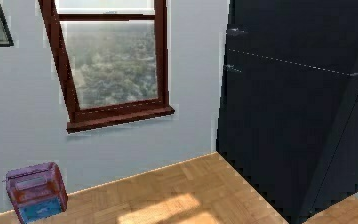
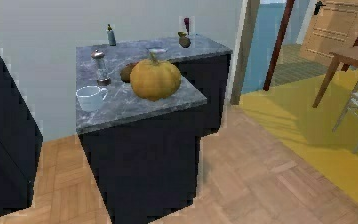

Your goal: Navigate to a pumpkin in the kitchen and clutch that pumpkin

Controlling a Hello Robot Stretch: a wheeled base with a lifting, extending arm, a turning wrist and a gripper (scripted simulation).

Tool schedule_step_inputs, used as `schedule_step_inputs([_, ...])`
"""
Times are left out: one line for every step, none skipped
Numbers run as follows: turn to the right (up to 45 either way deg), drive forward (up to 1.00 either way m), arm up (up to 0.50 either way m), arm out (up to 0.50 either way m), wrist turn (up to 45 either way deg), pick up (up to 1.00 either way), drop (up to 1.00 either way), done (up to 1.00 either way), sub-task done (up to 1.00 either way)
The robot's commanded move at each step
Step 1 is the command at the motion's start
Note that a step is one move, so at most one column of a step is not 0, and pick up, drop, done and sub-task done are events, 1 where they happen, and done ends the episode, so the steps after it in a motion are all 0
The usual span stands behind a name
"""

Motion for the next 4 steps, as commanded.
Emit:
schedule_step_inputs([0.0,0.0,0.38,0.0,0.0,0.0,0.0,0.0,0.0])
schedule_step_inputs([0.0,0.0,0.0,0.5,0.0,0.0,0.0,0.0,0.0])
schedule_step_inputs([0.0,0.0,0.0,0.0,45.0,0.0,0.0,0.0,0.0])
schedule_step_inputs([0.0,0.0,0.0,0.0,45.0,0.0,0.0,0.0,0.0])
